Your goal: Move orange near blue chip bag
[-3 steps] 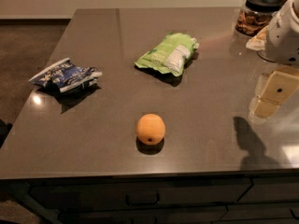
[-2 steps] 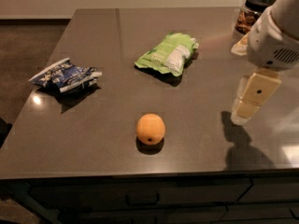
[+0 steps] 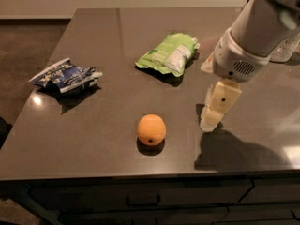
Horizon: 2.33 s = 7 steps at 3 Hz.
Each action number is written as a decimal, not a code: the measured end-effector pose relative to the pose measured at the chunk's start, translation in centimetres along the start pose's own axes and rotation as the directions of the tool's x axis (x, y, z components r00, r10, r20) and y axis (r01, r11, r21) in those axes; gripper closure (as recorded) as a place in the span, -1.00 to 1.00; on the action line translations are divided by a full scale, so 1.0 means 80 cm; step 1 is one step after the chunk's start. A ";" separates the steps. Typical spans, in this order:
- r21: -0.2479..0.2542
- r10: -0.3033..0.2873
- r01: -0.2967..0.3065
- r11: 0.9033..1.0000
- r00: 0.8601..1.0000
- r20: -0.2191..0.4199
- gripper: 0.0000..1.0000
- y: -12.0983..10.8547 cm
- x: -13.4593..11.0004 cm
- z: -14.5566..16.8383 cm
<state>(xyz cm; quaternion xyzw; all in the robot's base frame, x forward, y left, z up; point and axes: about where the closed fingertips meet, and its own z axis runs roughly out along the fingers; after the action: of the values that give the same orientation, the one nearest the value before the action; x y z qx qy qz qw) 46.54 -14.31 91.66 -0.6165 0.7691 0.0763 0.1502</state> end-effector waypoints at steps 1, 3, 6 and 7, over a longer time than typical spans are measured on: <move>-0.067 -0.011 0.018 0.998 0.995 0.104 -1.00 0.024 -0.026 0.030; -0.092 -0.048 0.083 0.992 0.943 0.329 -1.00 0.063 -0.082 0.080; -0.089 -0.077 0.116 0.989 0.930 0.358 -0.67 0.078 -0.125 0.129; -0.100 -0.078 0.123 0.987 0.928 0.363 -0.20 0.075 -0.133 0.129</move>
Offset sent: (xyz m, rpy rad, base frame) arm -0.0343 0.0959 -0.0367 0.4347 0.0384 0.1228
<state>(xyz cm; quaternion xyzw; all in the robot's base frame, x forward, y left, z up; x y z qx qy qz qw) 44.22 0.02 84.94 -0.6389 0.6902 0.2261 0.2538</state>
